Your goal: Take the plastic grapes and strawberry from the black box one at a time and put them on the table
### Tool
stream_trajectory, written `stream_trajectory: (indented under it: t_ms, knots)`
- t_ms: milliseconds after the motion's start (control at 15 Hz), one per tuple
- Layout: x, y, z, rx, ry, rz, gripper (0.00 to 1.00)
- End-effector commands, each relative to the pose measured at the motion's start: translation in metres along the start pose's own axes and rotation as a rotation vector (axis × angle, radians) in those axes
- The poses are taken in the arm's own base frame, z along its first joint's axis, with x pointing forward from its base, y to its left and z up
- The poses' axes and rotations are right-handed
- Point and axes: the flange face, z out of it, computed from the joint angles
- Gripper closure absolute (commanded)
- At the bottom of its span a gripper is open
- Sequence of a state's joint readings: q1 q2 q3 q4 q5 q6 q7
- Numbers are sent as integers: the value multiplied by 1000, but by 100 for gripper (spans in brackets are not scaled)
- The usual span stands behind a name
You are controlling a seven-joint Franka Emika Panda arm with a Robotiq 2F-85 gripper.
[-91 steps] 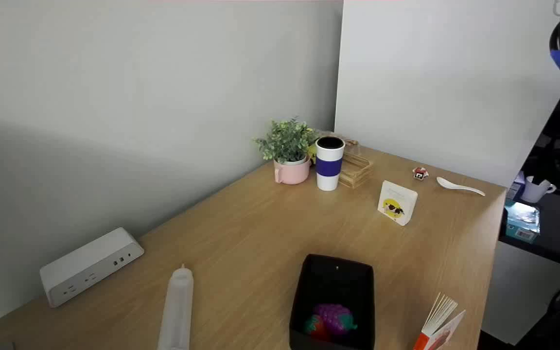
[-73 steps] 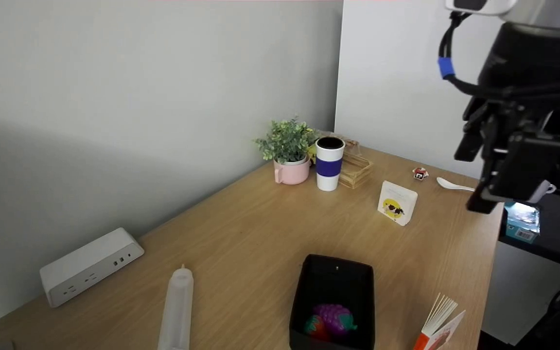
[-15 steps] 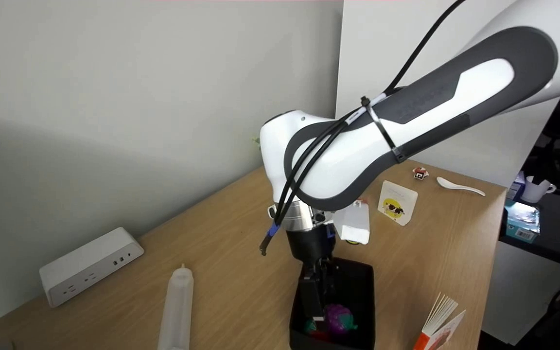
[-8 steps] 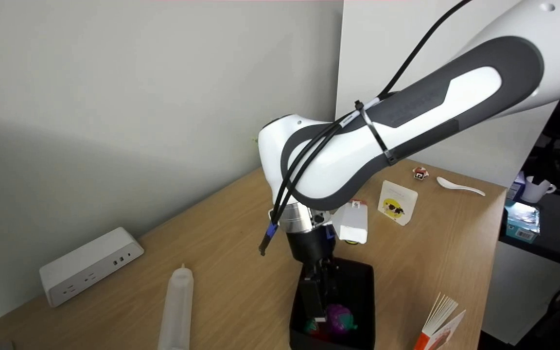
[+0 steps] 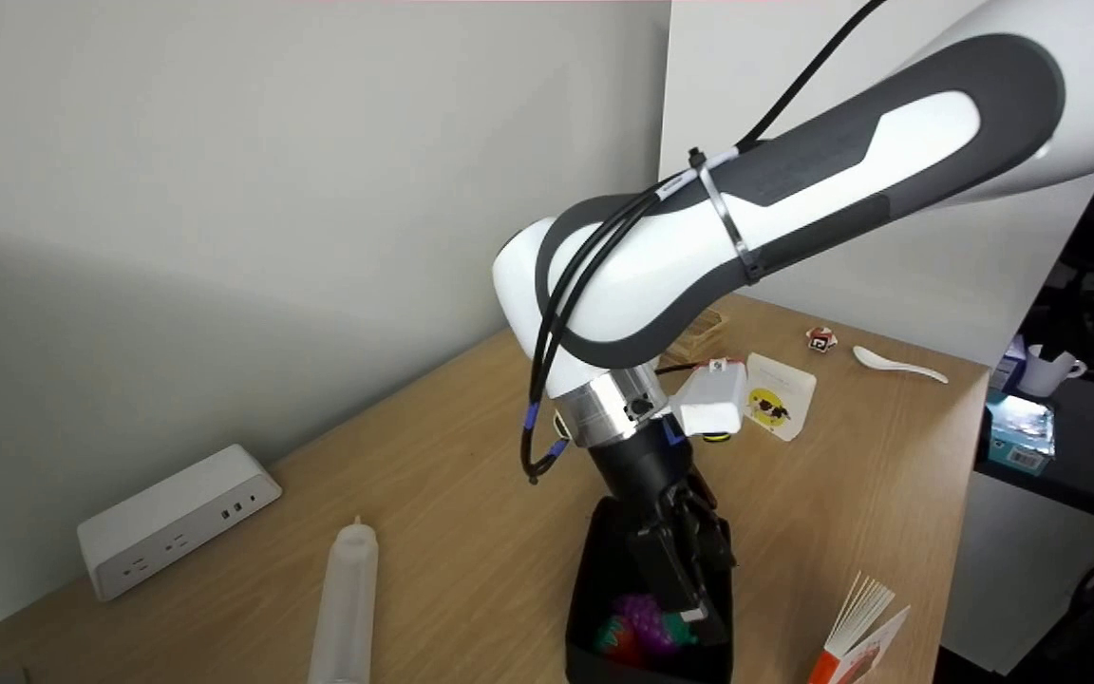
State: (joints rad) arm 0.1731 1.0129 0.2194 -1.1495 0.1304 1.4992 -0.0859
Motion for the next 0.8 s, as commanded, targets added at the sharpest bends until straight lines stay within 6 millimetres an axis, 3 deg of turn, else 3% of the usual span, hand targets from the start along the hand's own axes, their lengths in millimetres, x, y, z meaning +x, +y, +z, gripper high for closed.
stream_trajectory:
  t_ms: [0,333,733]
  knots:
    - [-1,-2,-2,0,-9,0,0]
    - [0,-7,-4,-18,8,13,0]
    - [20,-5,18,-27,104,43,0]
